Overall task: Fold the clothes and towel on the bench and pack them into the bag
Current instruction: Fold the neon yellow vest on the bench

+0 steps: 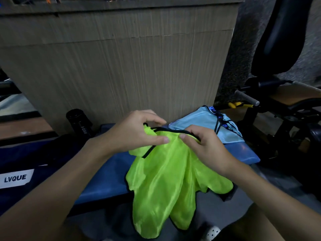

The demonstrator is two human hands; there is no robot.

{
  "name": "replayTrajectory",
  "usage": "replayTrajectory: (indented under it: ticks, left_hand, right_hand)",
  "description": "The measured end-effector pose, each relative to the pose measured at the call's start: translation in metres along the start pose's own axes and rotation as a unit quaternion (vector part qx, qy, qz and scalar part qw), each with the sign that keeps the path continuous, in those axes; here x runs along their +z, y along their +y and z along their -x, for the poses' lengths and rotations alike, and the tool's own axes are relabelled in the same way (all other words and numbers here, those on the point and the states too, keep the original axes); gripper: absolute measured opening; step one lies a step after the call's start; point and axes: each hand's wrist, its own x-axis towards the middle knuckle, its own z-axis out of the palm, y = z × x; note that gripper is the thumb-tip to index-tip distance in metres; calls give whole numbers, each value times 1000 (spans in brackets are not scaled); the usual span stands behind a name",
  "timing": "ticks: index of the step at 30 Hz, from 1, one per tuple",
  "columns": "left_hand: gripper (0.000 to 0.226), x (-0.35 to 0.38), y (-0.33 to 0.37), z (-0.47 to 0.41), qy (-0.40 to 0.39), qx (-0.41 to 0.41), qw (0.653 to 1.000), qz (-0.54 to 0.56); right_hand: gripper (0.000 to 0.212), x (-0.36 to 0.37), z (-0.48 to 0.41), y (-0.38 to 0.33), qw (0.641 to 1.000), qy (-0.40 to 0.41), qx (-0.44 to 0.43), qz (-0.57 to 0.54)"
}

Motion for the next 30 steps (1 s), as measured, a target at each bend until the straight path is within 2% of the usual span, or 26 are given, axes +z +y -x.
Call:
replayTrajectory:
  ticks: [2,4,6,10,11,13,14,17,18,21,23,27,30]
  left_hand:
    - [64,5,5,0,-9,2,1000,-13]
    - [63,10,7,-2,-14,-9,1000,-20]
    - [52,14,8,-2,-26,-17,999,-12]
    - [17,18,9,1,-42,-13,998,33]
    - [12,18,10,1,-38,-9,999,37]
    - [16,17,10,2,-21,-3,998,52]
    - [21,16,10,2,-14,1,998,59]
    - [23,12,11,3,-3,13,997,70]
    - [21,11,12,2,0,12,997,73]
    - [20,8,13,1,-6,8,997,80]
    - [24,7,16,2,-20,11,997,79]
    - [26,4,17,4,-29,17,997,75]
    - [24,2,16,5,-26,18,997,69]
  right_hand:
    - [20,3,-2,-6,1000,-17,-13,1]
    - [18,6,-3,-10,1000,-20,-17,0]
    - [18,7,-2,-13,1000,-24,-16,-12]
    - [13,5,1,-16,998,-44,0,-50]
    - [10,5,1,-14,998,-45,-1,-51]
    - [6,3,4,-12,996,-51,1,-71]
    - [10,2,6,-10,994,-54,6,-93]
    - [47,2,13,1,988,-48,40,-140]
    - [50,2,15,4,988,-51,50,-139]
    - [20,7,20,15,991,-85,58,-82]
    - [12,12,23,17,991,-93,65,-70]
    - [30,24,23,14,999,-21,20,-29]
    - [23,34,18,8,1000,25,-17,-1]
